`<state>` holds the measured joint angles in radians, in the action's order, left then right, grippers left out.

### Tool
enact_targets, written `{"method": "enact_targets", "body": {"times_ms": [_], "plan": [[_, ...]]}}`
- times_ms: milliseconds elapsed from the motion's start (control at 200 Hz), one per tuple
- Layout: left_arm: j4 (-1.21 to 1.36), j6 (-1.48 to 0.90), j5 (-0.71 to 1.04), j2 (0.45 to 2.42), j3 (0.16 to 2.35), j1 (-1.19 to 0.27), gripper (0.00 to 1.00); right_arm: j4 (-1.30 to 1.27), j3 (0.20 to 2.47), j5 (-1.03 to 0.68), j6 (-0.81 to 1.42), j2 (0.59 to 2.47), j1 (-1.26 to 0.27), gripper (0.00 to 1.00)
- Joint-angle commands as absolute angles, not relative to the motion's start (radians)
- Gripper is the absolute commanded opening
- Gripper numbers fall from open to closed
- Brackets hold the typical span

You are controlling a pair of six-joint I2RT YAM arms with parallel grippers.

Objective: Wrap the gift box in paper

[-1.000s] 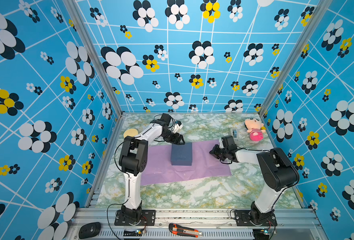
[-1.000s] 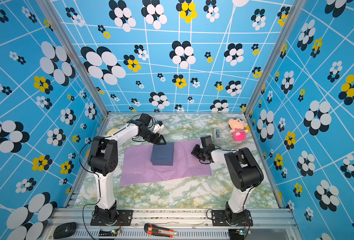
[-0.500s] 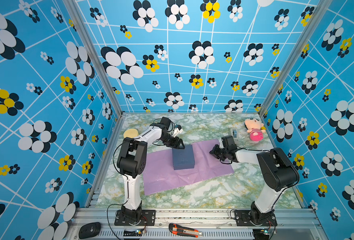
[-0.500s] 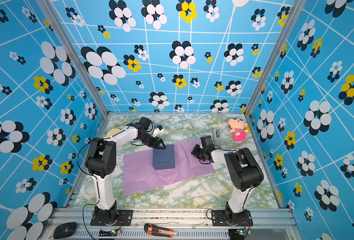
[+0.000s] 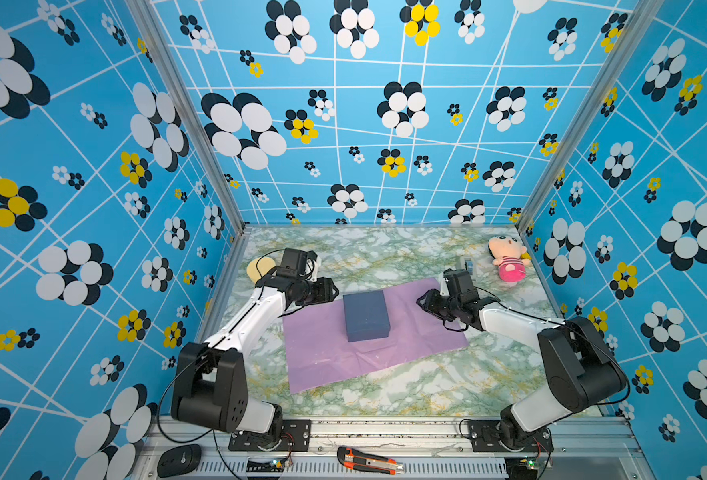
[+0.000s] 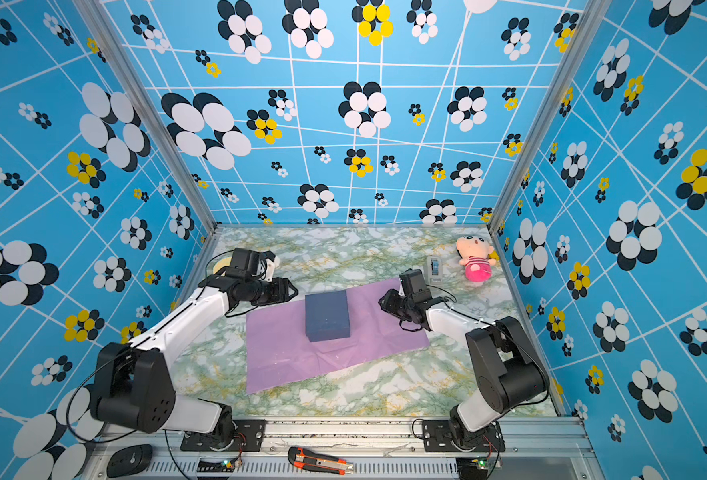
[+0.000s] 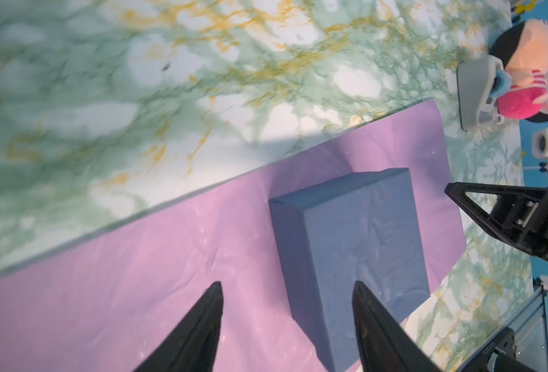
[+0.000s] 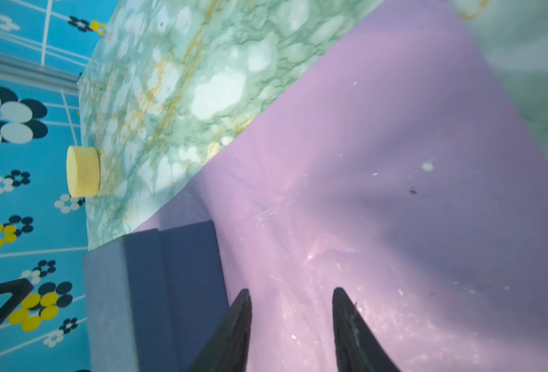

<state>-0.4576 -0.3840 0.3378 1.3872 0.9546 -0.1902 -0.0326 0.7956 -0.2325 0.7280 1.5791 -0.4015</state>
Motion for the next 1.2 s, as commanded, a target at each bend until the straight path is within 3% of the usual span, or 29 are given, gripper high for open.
{"method": "enact_targets", "body": {"times_ms": [0, 70, 230, 560, 715, 975, 1195], "plan": [[-0.434, -0.559, 0.239, 1.342, 0.817, -0.163, 0.59, 0.006, 0.814, -0.268, 0.691, 1.600, -0.438, 0.43], [-0.401, -0.586, 0.234, 1.323, 0.756, -0.148, 0.46, 0.007, 0.820, -0.271, 0.707, 1.631, -0.441, 0.42], [-0.311, -0.614, 0.229, 1.356, 0.694, -0.135, 0.32, 0.029, 0.831, -0.231, 0.752, 1.698, -0.438, 0.41], [-0.157, -0.623, 0.182, 1.514, 0.685, -0.116, 0.17, 0.026, 0.807, -0.176, 0.804, 1.727, -0.397, 0.44], [-0.117, -0.608, 0.181, 1.606, 0.706, -0.104, 0.15, 0.075, 0.859, -0.154, 0.741, 1.713, -0.385, 0.47], [-0.061, -0.592, 0.180, 1.676, 0.746, -0.095, 0.15, 0.195, 1.076, -0.054, 0.433, 1.583, -0.538, 0.66], [-0.061, -0.585, 0.193, 1.706, 0.773, -0.090, 0.14, 0.355, 1.386, 0.009, 0.210, 1.734, -0.700, 0.77]]}}
